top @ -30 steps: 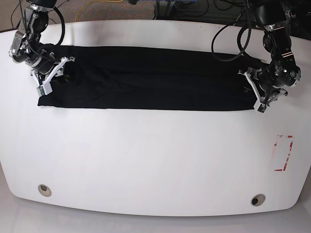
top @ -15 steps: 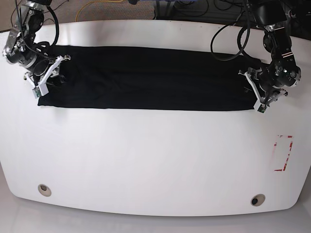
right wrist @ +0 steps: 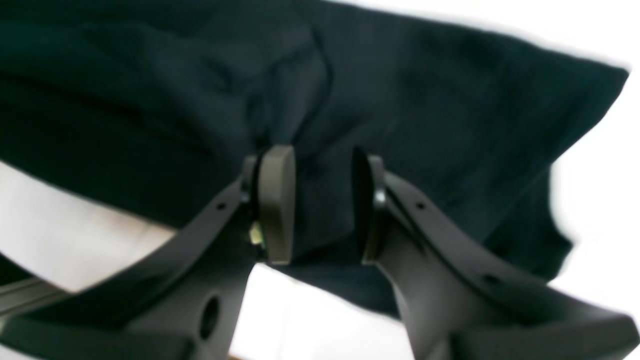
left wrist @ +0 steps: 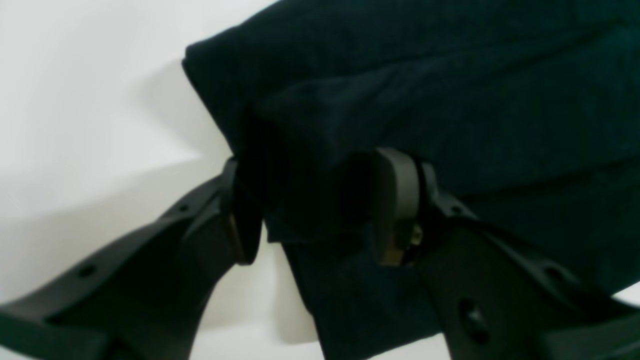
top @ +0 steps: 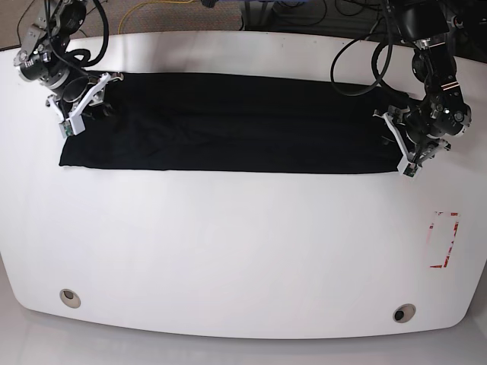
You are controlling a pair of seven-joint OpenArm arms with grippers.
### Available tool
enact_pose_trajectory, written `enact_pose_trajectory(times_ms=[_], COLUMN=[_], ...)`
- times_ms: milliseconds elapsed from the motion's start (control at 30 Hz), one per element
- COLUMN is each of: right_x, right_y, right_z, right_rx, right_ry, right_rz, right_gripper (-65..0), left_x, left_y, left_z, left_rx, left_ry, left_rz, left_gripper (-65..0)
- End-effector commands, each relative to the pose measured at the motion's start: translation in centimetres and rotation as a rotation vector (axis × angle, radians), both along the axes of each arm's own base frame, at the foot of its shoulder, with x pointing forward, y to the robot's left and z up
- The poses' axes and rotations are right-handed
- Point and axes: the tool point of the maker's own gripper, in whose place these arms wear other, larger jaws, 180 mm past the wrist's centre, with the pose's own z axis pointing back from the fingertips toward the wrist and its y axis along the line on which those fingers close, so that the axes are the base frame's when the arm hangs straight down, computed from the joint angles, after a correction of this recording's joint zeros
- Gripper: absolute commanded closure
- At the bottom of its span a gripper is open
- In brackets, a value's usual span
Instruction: Layout the t-shirt on the table in an organized manner, then fold the t-shirt properly
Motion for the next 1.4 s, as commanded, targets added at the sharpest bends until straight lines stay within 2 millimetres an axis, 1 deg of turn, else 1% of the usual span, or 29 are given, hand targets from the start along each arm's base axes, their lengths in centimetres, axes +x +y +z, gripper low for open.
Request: enact_pose_trajectory(times_ms=[0, 100, 233, 267, 333, 433, 467, 600, 700, 767, 833, 933, 1033, 1133, 1267, 1333, 1367], right_x=[0.5, -0.1, -0.2, -0.3, -0.5, -0.8, -0.8, -0.4, 0.2, 0.1, 0.2, 0.3, 1.0, 1.5, 2.1, 2.3, 2.4], right_y=[0.5, 1.0, 1.7, 1.9, 1.8, 1.6, 1.5, 1.5, 1.7, 1.8, 1.4, 0.7, 0.2, 0.1, 0.0, 0.0, 0.0], right_z=[0.1, -1.4, -3.0, -3.7, -4.7, -5.7, -5.8, -4.8, -3.4, -2.8, -1.8, -0.3, 1.1, 1.6, 1.8, 1.9, 2.0], right_rx=[0.025, 0.068, 0.127, 0.142, 0.135, 0.116, 0.111, 0.093, 0.070, 0.050, 0.017, -0.034, -0.074, -0.083, -0.086, -0.085, -0.085], right_ry=[-0.025, 0.004, 0.011, 0.019, 0.035, 0.057, 0.059, 0.032, -0.009, -0.016, -0.026, -0.041, -0.062, -0.075, -0.088, -0.093, -0.095], right_rz=[0.007, 0.000, -0.016, -0.020, -0.021, -0.018, -0.019, -0.004, 0.018, 0.034, 0.042, 0.038, 0.039, 0.043, 0.039, 0.038, 0.038], right_gripper=[-18.1, -18.1, -18.1, -18.1, -18.1, -18.1, -18.1, -18.1, -18.1, -18.1, -18.1, -18.1, -18.1, -18.1, -18.1, -18.1, -18.1], left_x=[1.0, 1.0, 1.0, 1.0, 1.0, 1.0, 1.0, 1.1, 1.2, 1.2, 1.3, 1.6, 2.4, 2.8, 3.0, 2.8, 2.6], left_y=[0.2, 0.2, 0.3, 0.3, 0.3, 0.3, 0.3, 0.2, 0.3, 0.2, 0.2, 0.2, 0.1, 0.5, 0.3, 1.0, 1.4], left_z=[1.2, 1.2, 1.2, 1.2, 1.2, 1.2, 1.2, 1.3, 1.4, 1.5, 1.6, 2.3, 3.7, 5.0, 6.1, 6.6, 6.7], left_rx=[0.003, 0.003, 0.004, 0.004, 0.004, 0.005, 0.005, 0.004, 0.002, 0.000, -0.001, 0.005, 0.018, 0.025, -0.048, -0.076, -0.093], left_ry=[-0.047, -0.047, -0.047, -0.047, -0.047, -0.046, -0.046, -0.050, -0.054, -0.057, -0.062, -0.082, -0.125, -0.169, -0.223, -0.244, -0.243], left_rz=[-0.002, -0.004, -0.004, -0.004, -0.004, -0.005, -0.005, -0.006, -0.003, -0.005, -0.005, -0.008, -0.015, -0.001, 0.035, 0.061, 0.081], left_gripper=[-31.3, -31.3, -31.3, -31.3, -31.3, -31.3, -31.3, -31.3, -31.3, -31.3, -31.3, -31.3, -31.4, -31.7, -31.9, -32.4, -34.0])
